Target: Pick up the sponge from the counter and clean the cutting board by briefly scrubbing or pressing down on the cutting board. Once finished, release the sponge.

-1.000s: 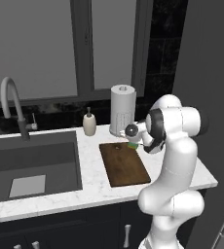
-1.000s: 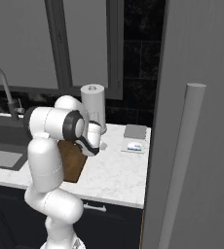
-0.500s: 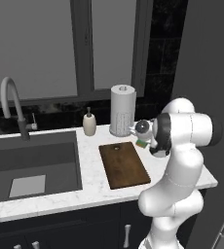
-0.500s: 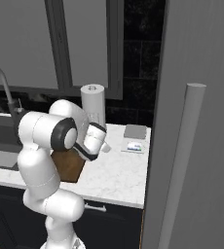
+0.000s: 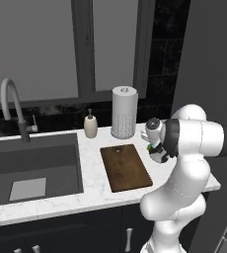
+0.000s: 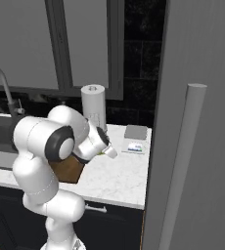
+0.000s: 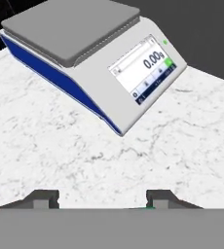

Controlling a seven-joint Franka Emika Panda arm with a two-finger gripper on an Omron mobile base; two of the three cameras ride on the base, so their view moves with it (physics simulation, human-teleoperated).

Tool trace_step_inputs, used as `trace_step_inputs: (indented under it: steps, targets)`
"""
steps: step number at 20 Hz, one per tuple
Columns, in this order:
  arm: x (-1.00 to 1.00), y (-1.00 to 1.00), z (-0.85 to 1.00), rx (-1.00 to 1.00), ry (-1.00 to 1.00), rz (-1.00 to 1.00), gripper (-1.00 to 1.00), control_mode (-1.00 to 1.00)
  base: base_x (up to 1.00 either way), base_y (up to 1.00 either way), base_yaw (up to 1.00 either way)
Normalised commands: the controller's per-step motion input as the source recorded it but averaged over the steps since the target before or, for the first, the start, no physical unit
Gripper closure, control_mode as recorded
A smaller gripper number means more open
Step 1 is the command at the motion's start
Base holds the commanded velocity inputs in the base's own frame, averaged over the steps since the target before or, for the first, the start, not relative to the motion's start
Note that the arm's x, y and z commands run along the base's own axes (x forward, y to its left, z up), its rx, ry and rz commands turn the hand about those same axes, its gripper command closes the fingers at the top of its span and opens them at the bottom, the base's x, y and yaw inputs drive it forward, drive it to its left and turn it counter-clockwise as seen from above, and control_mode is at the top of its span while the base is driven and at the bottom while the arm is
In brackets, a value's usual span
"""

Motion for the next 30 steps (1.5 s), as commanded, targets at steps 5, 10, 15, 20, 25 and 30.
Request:
trace_step_inputs:
  steps: [5, 10, 15, 20, 25, 30]
  targets:
    - [-0.24, 0.0, -0.53, -0.05, 0.07, -0.03, 1.0, -1.0, 0.0, 0.0, 0.0]
    - [-0.15, 0.0, -0.84, -0.05, 0.02, 0.0, 1.0, -1.0, 0.0, 0.0, 0.0]
    - [-0.19, 0.0, -0.99, -0.02, 0.0, 0.0, -1.0, -1.0, 0.0, 0.0, 0.0]
    - [-0.13, -0.09, -0.36, 0.0, 0.0, 0.0, -1.0, -1.0, 0.0, 0.0, 0.0]
    - [-0.03, -0.03, 0.0, 0.0, 0.0, 0.0, -1.0, -1.0, 0.0, 0.0, 0.0]
    - [-0.15, 0.0, 0.41, 0.0, -0.01, 0.0, -1.0, -1.0, 0.0, 0.0, 0.0]
